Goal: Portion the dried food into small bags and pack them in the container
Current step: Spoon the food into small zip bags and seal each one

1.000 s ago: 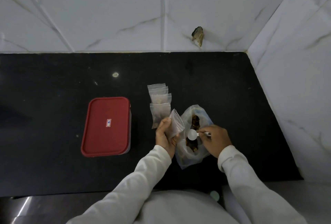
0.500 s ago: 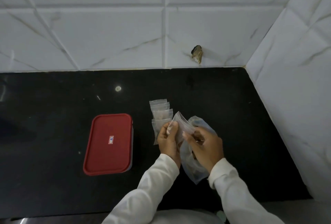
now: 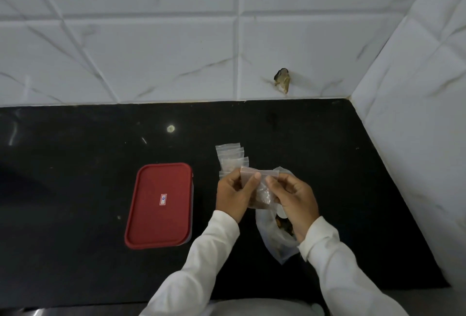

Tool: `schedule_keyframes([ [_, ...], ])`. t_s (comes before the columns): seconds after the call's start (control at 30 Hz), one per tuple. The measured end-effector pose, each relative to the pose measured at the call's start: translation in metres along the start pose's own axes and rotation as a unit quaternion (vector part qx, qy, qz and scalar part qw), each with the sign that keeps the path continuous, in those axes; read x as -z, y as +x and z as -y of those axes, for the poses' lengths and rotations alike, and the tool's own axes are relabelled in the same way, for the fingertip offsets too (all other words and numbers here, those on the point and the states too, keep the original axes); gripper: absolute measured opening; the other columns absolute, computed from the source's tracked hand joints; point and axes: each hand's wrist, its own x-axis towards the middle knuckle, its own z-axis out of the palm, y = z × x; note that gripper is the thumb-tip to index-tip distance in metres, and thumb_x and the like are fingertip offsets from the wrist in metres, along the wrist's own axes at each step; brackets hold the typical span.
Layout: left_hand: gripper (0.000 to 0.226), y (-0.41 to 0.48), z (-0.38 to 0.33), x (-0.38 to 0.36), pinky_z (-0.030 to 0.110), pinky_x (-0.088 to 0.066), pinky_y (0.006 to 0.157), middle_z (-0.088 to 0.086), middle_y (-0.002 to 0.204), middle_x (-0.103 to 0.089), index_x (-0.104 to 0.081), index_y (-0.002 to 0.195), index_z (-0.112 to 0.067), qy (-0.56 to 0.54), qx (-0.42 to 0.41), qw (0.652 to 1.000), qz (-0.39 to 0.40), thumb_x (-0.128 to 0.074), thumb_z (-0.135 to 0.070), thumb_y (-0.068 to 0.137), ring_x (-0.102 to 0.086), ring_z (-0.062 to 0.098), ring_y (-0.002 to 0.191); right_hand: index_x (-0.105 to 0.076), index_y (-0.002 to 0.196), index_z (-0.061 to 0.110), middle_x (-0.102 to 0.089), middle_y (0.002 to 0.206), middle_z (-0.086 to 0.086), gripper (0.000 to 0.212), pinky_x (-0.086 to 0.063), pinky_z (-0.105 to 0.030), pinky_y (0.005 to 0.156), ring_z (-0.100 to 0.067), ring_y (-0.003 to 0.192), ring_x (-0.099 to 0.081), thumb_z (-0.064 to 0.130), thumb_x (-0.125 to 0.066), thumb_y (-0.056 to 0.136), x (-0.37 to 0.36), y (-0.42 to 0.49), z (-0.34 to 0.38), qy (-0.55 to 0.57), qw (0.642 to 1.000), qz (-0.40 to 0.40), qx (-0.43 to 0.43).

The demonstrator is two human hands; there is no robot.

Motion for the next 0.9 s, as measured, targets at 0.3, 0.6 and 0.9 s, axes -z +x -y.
schedule_keyframes([
  [0.3,0.007,-0.008,-0.006,-0.007,0.022,-0.058,0.07,-0.001,0.08,-0.074,-0.072,0.087,-0.011,-0.011,0.012,0.999,-0.046,-0.071,-0.018,0.089,-0.071,0.009,0.078,-0.068,0.096,0.034,-0.07,0.095,0.012,0.04,-0.054,-0.038,0.088,-0.009,0.094,-0.068,0.065,-0.065,0.072,-0.007,0.004,0.0,-0.038,0.999,-0.002,-0.006],
  [0.6,0.007,-0.012,-0.012,-0.013,0.018,-0.053,0.066,-0.013,0.074,-0.072,-0.07,0.082,-0.019,-0.015,0.033,0.996,-0.076,-0.071,-0.016,0.089,-0.068,-0.002,0.074,-0.07,0.078,0.022,-0.071,0.081,-0.001,0.012,-0.053,-0.053,0.085,-0.02,0.081,-0.066,0.031,-0.069,0.085,-0.021,0.002,0.003,0.078,0.996,-0.039,-0.009],
  [0.9,0.005,-0.012,-0.008,-0.01,0.04,-0.057,0.081,0.002,0.088,-0.075,-0.075,0.084,-0.017,-0.073,0.137,0.984,-0.088,-0.072,-0.015,0.088,-0.07,0.021,0.093,-0.07,0.089,0.017,-0.07,0.089,-0.004,0.011,-0.052,-0.045,0.085,-0.034,0.091,-0.067,0.028,-0.069,0.086,-0.027,0.001,-0.006,0.064,0.997,-0.036,-0.013],
])
